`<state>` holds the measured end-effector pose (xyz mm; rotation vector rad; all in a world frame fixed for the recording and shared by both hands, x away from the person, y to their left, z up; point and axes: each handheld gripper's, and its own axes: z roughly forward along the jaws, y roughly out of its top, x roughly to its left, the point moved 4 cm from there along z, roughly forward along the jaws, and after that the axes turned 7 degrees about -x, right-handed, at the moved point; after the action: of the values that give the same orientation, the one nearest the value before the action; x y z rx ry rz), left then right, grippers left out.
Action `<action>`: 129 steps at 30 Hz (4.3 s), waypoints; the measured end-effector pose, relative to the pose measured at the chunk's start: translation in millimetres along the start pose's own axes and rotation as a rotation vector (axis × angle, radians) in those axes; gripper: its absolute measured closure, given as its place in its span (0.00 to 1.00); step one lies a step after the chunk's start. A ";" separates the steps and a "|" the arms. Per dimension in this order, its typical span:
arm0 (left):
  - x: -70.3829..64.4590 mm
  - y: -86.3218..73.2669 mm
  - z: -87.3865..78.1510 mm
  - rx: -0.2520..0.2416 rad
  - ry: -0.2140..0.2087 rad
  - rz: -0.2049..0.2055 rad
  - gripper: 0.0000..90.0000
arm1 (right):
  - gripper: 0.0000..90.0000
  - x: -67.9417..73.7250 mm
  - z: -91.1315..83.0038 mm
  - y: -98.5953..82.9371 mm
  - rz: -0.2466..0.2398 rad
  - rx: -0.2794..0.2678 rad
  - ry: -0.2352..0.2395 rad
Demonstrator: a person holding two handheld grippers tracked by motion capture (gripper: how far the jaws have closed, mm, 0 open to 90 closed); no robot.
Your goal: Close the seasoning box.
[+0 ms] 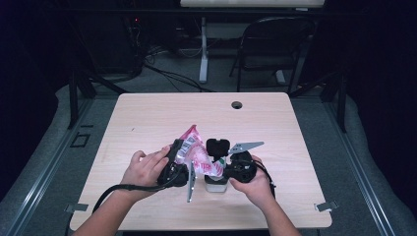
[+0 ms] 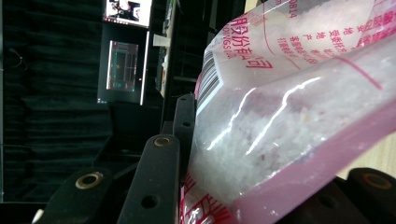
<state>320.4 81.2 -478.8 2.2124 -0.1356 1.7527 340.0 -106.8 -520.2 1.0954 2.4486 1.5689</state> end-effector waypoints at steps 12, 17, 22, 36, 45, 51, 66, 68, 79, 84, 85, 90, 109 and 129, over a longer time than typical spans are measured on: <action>1.6 1.2 0.3 -0.005 0.004 0.001 0.83 | 1.00 -0.2 -0.4 0.2 0.001 -0.002 0.002; 1.9 1.5 -0.2 -0.001 0.002 0.001 0.83 | 1.00 0.0 -0.5 0.2 0.003 -0.003 0.002; 2.1 1.8 0.0 -0.005 0.004 0.000 0.83 | 1.00 0.1 -0.6 0.0 0.004 -0.001 0.003; 3.0 3.1 -0.4 -0.012 0.004 0.004 0.83 | 1.00 1.1 0.2 -0.9 0.015 -0.009 0.010; 3.6 3.4 -0.8 -0.012 0.001 0.005 0.83 | 1.00 1.3 0.2 -1.4 0.016 -0.004 0.016; 4.2 4.0 -1.6 -0.010 -0.002 0.009 0.83 | 1.00 2.0 0.5 -1.5 0.017 -0.006 0.021; 6.3 7.6 -1.5 -0.014 -0.007 0.027 0.83 | 1.00 2.0 0.3 -2.2 0.015 0.002 0.020; 6.9 8.1 -1.4 -0.018 -0.003 0.032 0.82 | 1.00 2.0 0.3 -2.2 0.016 0.001 0.021; 7.9 8.8 -1.3 -0.022 -0.002 0.029 0.83 | 1.00 1.3 -0.1 -2.1 0.015 0.002 0.023; 8.3 8.9 -1.4 -0.023 -0.002 0.028 0.83 | 1.00 1.6 -0.2 -1.9 0.017 -0.002 0.023; 8.3 8.9 -1.4 -0.023 -0.002 0.028 0.83 | 1.00 1.4 -0.3 -2.0 0.015 0.001 0.025; 8.7 9.0 -2.1 -0.021 -0.003 0.029 0.83 | 1.00 1.8 0.0 -2.0 0.015 0.001 0.026; 9.2 9.6 -1.6 -0.027 -0.001 0.026 0.83 | 1.00 2.2 0.9 -1.8 0.020 -0.006 0.025; 10.3 10.5 -1.1 -0.030 0.000 0.028 0.83 | 1.00 2.1 0.9 -1.7 0.020 -0.008 0.027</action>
<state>319.1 72.8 -466.6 2.1996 -0.1920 1.7534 337.8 -105.3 -521.3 1.1085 2.4536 1.6083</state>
